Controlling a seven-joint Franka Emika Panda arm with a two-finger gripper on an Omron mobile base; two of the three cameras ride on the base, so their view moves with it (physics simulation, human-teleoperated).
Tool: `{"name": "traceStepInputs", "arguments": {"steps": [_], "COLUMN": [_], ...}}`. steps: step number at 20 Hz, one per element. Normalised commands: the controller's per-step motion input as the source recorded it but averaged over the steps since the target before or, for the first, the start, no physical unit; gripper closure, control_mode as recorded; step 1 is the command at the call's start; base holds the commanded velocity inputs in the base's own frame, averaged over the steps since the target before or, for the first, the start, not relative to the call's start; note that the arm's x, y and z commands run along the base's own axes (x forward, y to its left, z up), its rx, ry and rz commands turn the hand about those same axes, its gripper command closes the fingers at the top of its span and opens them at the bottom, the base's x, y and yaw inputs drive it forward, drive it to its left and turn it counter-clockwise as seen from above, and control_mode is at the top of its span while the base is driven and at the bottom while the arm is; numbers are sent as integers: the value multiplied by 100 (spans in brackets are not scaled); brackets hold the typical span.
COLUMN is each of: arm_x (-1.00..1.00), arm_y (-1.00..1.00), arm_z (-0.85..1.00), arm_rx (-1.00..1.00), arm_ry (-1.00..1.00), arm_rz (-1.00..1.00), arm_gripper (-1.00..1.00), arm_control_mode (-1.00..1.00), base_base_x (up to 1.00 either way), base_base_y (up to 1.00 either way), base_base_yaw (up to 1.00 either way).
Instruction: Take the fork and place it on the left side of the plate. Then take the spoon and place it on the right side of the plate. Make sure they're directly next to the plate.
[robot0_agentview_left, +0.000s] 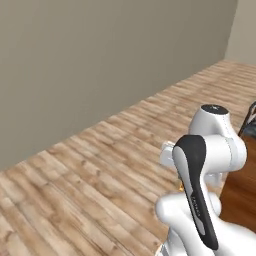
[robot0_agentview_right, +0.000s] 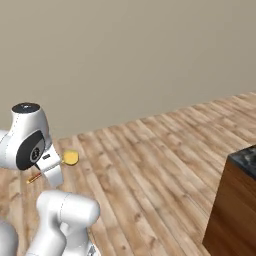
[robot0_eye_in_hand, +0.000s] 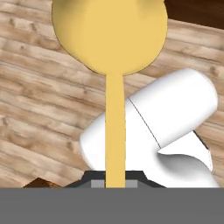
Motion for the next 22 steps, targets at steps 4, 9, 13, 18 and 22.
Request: {"name": "traceStepInputs", "arguments": {"steps": [4, 9, 13, 18, 22], "arm_x": [0, 0, 0, 0, 0], "arm_y": [0, 0, 0, 0, 0], "arm_z": [0, 0, 0, 0, 0], "arm_rx": [0, 0, 0, 0, 0], "arm_ry": [0, 0, 0, 0, 0], "arm_rz": [0, 0, 0, 0, 0], "arm_gripper": [100, 100, 100, 100, 100], "arm_control_mode": [100, 100, 100, 100, 100], "base_base_x": [87, 72, 62, 55, 52], "base_base_y": [54, 48, 42, 38, 36], "base_base_yaw": [-53, -58, -61, -62, -63]}}
